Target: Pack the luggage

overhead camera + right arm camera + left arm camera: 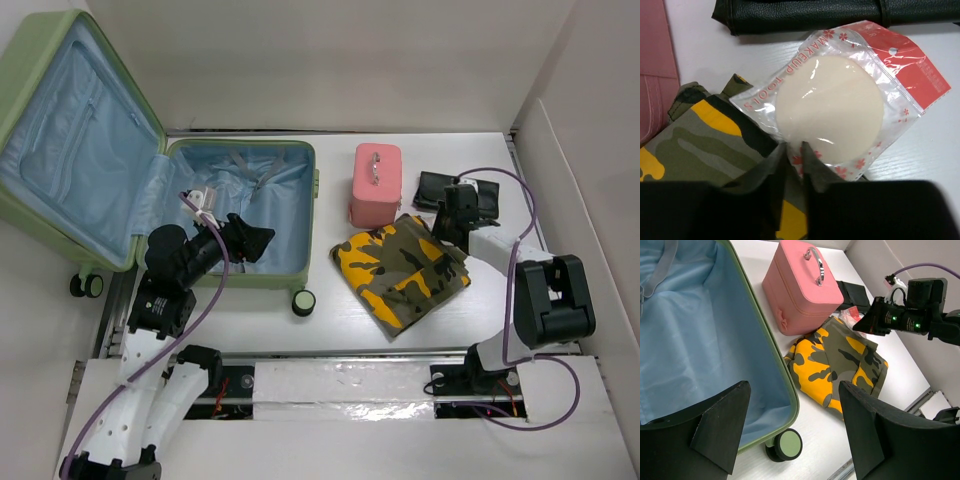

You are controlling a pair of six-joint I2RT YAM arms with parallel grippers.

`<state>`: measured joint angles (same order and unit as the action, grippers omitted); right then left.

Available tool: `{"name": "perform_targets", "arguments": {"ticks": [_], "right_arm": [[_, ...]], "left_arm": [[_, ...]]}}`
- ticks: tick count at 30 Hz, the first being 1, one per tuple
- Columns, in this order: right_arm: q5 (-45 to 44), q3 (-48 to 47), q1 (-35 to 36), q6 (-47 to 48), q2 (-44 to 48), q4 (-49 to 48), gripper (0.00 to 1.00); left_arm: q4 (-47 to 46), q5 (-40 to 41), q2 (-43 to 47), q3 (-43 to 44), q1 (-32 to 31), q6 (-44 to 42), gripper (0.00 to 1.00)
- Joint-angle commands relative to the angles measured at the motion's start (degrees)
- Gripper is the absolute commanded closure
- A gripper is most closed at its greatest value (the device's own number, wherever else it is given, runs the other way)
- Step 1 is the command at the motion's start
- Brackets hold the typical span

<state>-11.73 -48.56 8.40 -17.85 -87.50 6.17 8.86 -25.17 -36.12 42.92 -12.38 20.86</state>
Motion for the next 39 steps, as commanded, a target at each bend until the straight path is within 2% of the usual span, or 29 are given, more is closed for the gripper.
{"name": "perform_targets", "arguments": {"ticks": [1,3,9,13,16,18,21,22,28,29,30,31,32,33,35,37,38,39], "right_arm": [[-1.3,-0.4,-0.2,-2.0,0.6,-3.4,0.93],[-2.1,1.3,-0.2,-2.8,3.6,-5.5,1.0],[-5.0,8.4,0.6,-3.9,16.5,-10.1,1.0],[-6.3,10.5,5.5,-2.8,27.4,-9.9,1.0],[-4.2,9.1,9.6,-2.6,31.2,-9.7,1.0],[-3.8,5.3,15.9,-2.6,32.0,-9.6,1.0],[-4.2,-1.3,24.8,-1.3,28.6,-10.3,1.0],[-3.6,-6.7,26.7,-0.9,26.9,-10.5,1.0],[3.7,-28.1,38.5,0.9,5.5,-14.8,1.0],[4.0,-34.5,39.7,1.1,2.2,-14.4,1.0],[4.4,-38.0,40.7,1.1,-4.4,-13.5,0.97],[5.1,-41.4,42.2,1.2,-7.4,-11.9,0.83],[5.1,-44.4,42.2,1.4,-9.8,-9.8,0.59],[4.7,-46.8,42.2,1.3,-11.7,-8.0,0.53],[3.4,-42.9,42.2,2.1,-9.6,-11.2,0.51],[0.5,-33.5,40.2,2.1,-3.6,-16.4,0.47],[-0.3,-30.9,37.3,2.0,-1.5,-16.5,0.51],[-0.9,-28.5,35.7,2.1,0.4,-16.0,0.62]], "left_arm": [[-1.0,0.1,1.0,2.1,-0.3,-0.9,0.32],[-1.0,0.6,0.9,2.1,-0.3,-1.0,0.32],[-1.0,1.2,1.5,1.9,-0.3,-1.2,0.32],[-1.2,1.2,0.9,2.1,-0.3,-1.0,0.33],[-1.6,2.0,1.6,1.8,-0.3,-0.8,0.33],[-1.3,3.4,1.7,2.3,-0.3,-0.8,0.34],[-1.5,3.5,2.3,1.9,-0.3,-0.6,0.34],[-1.5,3.8,2.7,1.8,-0.3,-0.5,0.34],[-0.8,6.6,3.9,2.2,0.3,-0.2,0.35],[-0.8,7.4,4.2,2.3,0.3,0.0,0.36],[-0.3,9.9,4.6,2.4,0.3,0.1,0.36],[0.2,11.0,4.9,2.7,0.3,0.3,0.36],[0.5,12.2,5.1,3.0,0.3,0.5,0.36],[1.2,13.9,5.4,3.1,0.3,0.9,0.35],[1.2,14.3,6.3,2.8,0.3,0.8,0.35],[1.2,14.2,6.1,2.9,0.3,0.8,0.35],[1.2,13.8,5.9,3.0,0.3,0.8,0.35],[0.9,13.0,5.9,2.9,0.3,0.7,0.35]]}}
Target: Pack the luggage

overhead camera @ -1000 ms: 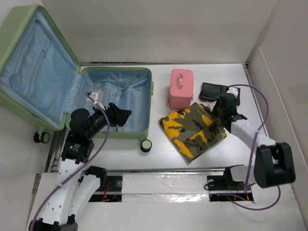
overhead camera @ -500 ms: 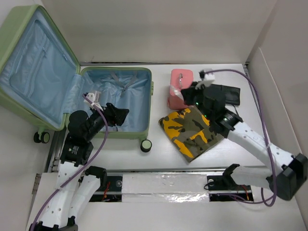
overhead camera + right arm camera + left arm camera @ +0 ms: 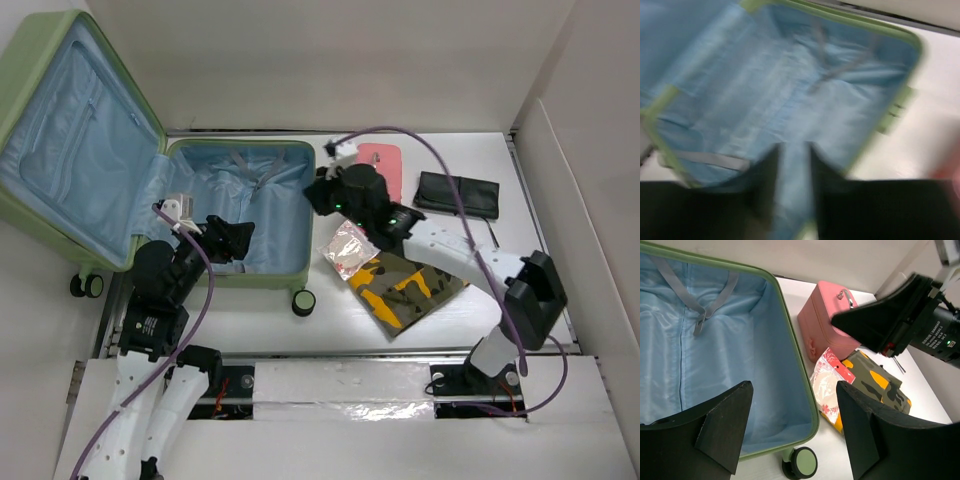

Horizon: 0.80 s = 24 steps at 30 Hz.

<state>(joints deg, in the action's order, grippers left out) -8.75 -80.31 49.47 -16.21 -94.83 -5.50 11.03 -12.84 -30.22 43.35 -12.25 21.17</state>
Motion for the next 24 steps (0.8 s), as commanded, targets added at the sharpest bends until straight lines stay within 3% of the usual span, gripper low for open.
{"name": "perform_targets", "arguments": {"ticks": [1,2,7,8,11,13,19,24], "right_arm": [[-5.0,7.5,-7.0,0.6,10.9,-3.5,0.91],[-5.3,9.2,-8.5,1.9,12.1,-2.1,1.0],[-7.3,18.5,-8.1,5.1,14.3,10.8,0.98],[-8.4,23.1,-7.5,4.6,15.1,10.5,0.78],[-9.8,29.5,-6.9,2.6,16.1,9.0,0.35],[-9.0,31.2,-7.5,2.1,15.1,8.4,0.24],[-4.8,29.0,-7.5,2.9,6.7,9.1,0.17],[-5.5,28.5,-6.9,2.3,3.2,6.1,0.28]], "left_arm": [[-1.4,0.4,0.0,2.4,0.2,0.3,0.35],[-1.4,0.2,0.0,2.3,-0.5,0.2,0.35],[-2.0,-0.9,-0.5,2.0,-0.5,-0.2,0.34],[-2.1,-1.0,-0.4,2.0,-0.5,-0.2,0.33],[-2.2,-1.0,-0.9,2.1,-0.5,-0.3,0.33],[-2.5,-1.6,-1.0,1.7,-0.5,-0.3,0.33],[-2.7,-2.1,-1.2,1.6,-0.5,-0.3,0.32],[-2.5,-1.9,-1.2,1.6,-0.5,-0.4,0.32]]}}
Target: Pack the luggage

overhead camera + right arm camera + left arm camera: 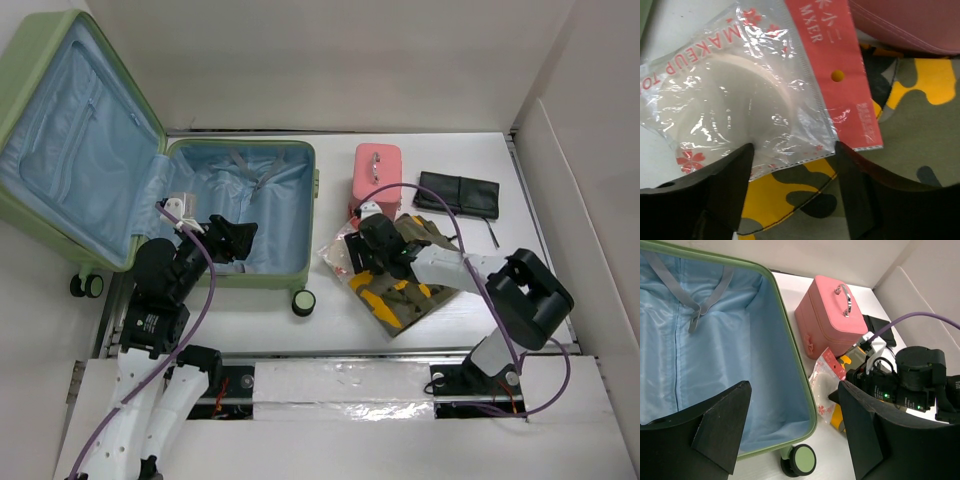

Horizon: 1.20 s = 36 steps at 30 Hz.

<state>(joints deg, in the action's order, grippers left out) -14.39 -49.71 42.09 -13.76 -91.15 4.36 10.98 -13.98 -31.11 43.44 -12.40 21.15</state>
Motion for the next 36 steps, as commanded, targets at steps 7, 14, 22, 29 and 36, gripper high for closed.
{"name": "perform_targets", "arguments": {"ticks": [7,14,22,29,36], "right_arm": [[1.6,3.0,-3.1,-0.9,1.5,-10.4,0.82],[1.7,6.2,-3.7,-0.3,10.1,-10.1,1.0],[0.7,3.6,-0.1,0.0,24.6,-4.7,1.0],[5.7,-5.6,3.1,1.2,24.1,-6.5,1.0],[13.0,-26.3,7.3,-2.1,0.8,-11.9,0.85]], "left_arm": [[-2.5,-0.9,-0.3,1.3,-0.3,-0.5,0.32],[-2.5,-0.9,-0.4,1.2,-0.3,-0.5,0.32],[-2.5,-0.6,-0.3,1.2,-0.3,-0.4,0.32],[-2.1,0.2,-0.4,1.6,-0.3,-0.1,0.32],[-1.8,1.6,0.0,1.6,-0.3,0.1,0.32]]}}
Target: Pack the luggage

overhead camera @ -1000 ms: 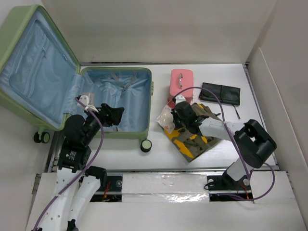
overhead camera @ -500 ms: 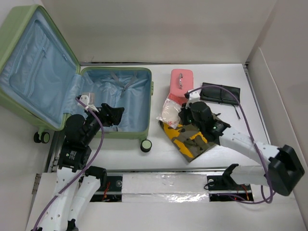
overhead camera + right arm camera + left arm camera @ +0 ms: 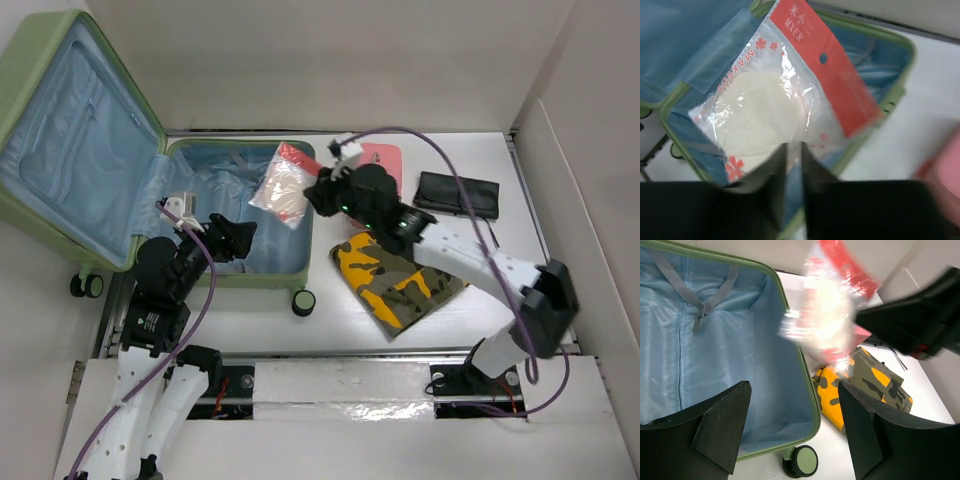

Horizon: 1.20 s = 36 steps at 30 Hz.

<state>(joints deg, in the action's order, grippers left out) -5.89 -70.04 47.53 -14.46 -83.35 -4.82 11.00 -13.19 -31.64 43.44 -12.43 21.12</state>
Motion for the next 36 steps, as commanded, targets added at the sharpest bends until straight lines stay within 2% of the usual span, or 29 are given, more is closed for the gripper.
{"name": "perform_targets", "arguments": {"ticks": [1,2,3,5,7,9,10,11,12,13,15,16,17,19,20,21,24,27,36], "right_arm": [[4.9,-12.0,1.9,-1.5,-11.5,-0.8,0.69],[3.9,-13.5,1.9,-1.6,-12.4,0.9,0.42],[2.5,-13.5,1.1,-1.4,-12.4,0.5,0.32],[1.0,-7.7,-1.0,-0.7,-7.9,-3.1,0.22],[-0.4,-2.5,-7.0,-1.9,-3.6,-5.6,0.23],[-3.5,5.0,-12.5,-4.2,2.6,-5.7,0.47],[-5.0,7.7,-18.9,-5.3,4.6,-6.0,0.69],[-7.3,10.2,-22.8,-6.4,6.2,-6.1,1.0],[-8.0,14.5,-26.7,-8.3,8.6,-6.0,1.0],[-8.9,16.4,-34.3,-9.3,9.4,-6.2,1.0],[-11.0,21.4,-41.5,-12.4,10.0,-8.1,1.0],[-11.0,22.7,-44.9,-13.7,9.2,-9.1,0.92],[-8.4,23.7,-51.5,-14.8,8.3,-10.3,0.71],[-5.5,24.3,-56.8,-18.9,3.7,-12.2,0.53],[-3.4,24.0,-58.8,-20.1,1.7,-12.8,0.39],[-2.7,23.5,-61.6,-21.8,-0.3,-13.5,0.35],[4.6,19.0,-64.7,-24.2,-8.3,-11.0,0.29],[4.0,16.6,-65.3,-25.2,-13.5,-11.1,0.22],[11.8,12.3,-66.5,-28.9,-22.3,-11.8,0.21]], "left_arm": [[-1.6,2.0,0.8,1.7,-0.3,0.1,0.32],[-1.3,2.5,0.8,1.8,-0.3,0.1,0.32],[-1.3,2.6,0.8,1.8,-0.3,0.1,0.32],[-1.4,1.9,1.1,1.6,-0.3,0.1,0.32],[-1.7,1.0,1.0,1.5,-0.3,0.1,0.32],[-1.7,0.6,0.6,1.7,-0.3,0.1,0.32],[-1.7,0.3,0.7,1.7,-0.3,0.1,0.32],[-1.8,0.1,0.9,1.6,-0.3,0.1,0.32],[-1.9,0.0,1.0,1.6,-0.3,0.1,0.32],[-1.8,0.1,0.9,1.6,-0.3,0.1,0.32],[-1.8,0.2,0.7,1.7,-0.3,0.1,0.32],[-1.9,0.2,0.9,1.6,-0.3,0.1,0.32],[-1.9,0.1,1.0,1.6,-0.3,0.1,0.32],[-2.0,0.0,1.0,1.6,-0.3,0.1,0.32],[-1.9,0.0,0.9,1.6,-0.3,0.1,0.32],[-2.0,0.1,0.8,1.6,-0.3,0.1,0.32],[-2.2,-0.3,1.1,1.4,-0.3,0.1,0.32],[-2.0,0.1,0.9,1.5,-0.3,0.1,0.32],[-2.1,-0.1,0.8,1.4,-0.3,0.1,0.32]]}}
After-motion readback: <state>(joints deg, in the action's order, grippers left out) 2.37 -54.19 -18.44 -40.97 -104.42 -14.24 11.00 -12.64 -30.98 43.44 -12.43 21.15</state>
